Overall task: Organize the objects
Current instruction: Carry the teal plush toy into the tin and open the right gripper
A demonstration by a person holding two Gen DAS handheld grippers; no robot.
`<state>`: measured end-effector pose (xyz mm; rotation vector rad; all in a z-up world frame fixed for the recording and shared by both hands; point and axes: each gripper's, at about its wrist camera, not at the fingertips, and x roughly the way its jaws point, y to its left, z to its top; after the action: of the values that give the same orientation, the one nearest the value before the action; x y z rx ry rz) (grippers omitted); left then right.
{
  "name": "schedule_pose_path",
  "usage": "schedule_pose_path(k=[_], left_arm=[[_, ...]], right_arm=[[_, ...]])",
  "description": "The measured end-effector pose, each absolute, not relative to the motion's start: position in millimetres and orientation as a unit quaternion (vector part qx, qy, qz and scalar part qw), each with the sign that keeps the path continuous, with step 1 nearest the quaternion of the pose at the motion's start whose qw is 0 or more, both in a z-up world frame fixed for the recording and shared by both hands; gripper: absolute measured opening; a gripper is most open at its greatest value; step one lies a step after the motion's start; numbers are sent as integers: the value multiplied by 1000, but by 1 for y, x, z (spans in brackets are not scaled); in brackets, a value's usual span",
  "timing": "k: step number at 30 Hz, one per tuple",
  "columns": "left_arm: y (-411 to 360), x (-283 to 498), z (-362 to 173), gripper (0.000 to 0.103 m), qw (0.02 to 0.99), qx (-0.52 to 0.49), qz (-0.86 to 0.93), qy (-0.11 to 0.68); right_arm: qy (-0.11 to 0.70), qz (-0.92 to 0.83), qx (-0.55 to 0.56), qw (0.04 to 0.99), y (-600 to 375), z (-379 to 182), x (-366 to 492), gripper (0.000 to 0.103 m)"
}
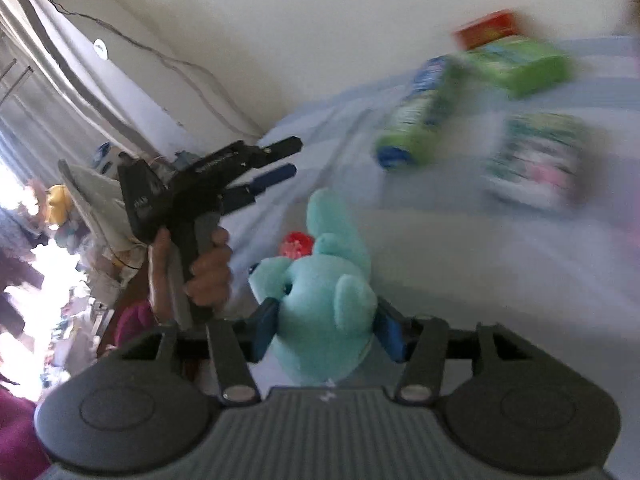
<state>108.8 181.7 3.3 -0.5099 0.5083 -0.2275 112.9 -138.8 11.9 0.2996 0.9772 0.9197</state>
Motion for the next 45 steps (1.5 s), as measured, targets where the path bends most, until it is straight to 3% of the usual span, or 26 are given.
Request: schedule_pose_path(k=[1,2,3,5,8,12,16,17,18,19,23,30,40,43,45], left_arm=[[170,108,4,60,926,-239,-142,257],[158,106,6,60,920,-233,-172,264],[146,102,9,61,913,-230,-205,268],[125,90,15,63,901,-222,-253,273],[105,78,20,79,898,-204,-270,282],[105,73,11,85,895,-218,-254,295],[97,64,1,83,886,-230,-250,317],[94,59,1,76,884,-227,-252,322],[88,56,-2,75,880,-228,-258,326],[86,52,-3,74,881,-230,-256,324],[73,45,19,67,890,-222,-256,304],[-21,83,76,68,891,-159,-337,260],[-185,163,73,71,870,-119,-375,296],[-210,182,65,73,875,-115,-349,315],[-217,194,60,77,881,-113,-327,324]], right_arm=[[443,407,130,788,-151,14,104,61],[434,384,120,806,-162,17,97,75],[421,360,108,826,-173,21,87,82],[390,334,89,853,-182,31,68,84],[353,348,74,865,-188,35,43,92],[323,360,9,875,-161,31,30,92],[330,372,-15,867,-130,20,46,92],[332,369,-24,868,-121,20,55,89],[336,366,-33,867,-112,15,61,73],[344,366,-34,864,-102,6,66,64],[328,365,-21,871,-106,6,66,57],[221,279,-44,933,-179,50,57,59],[248,124,-15,961,-307,57,105,62],[269,111,-7,957,-333,53,122,72],[276,84,-19,957,-337,49,130,88]])
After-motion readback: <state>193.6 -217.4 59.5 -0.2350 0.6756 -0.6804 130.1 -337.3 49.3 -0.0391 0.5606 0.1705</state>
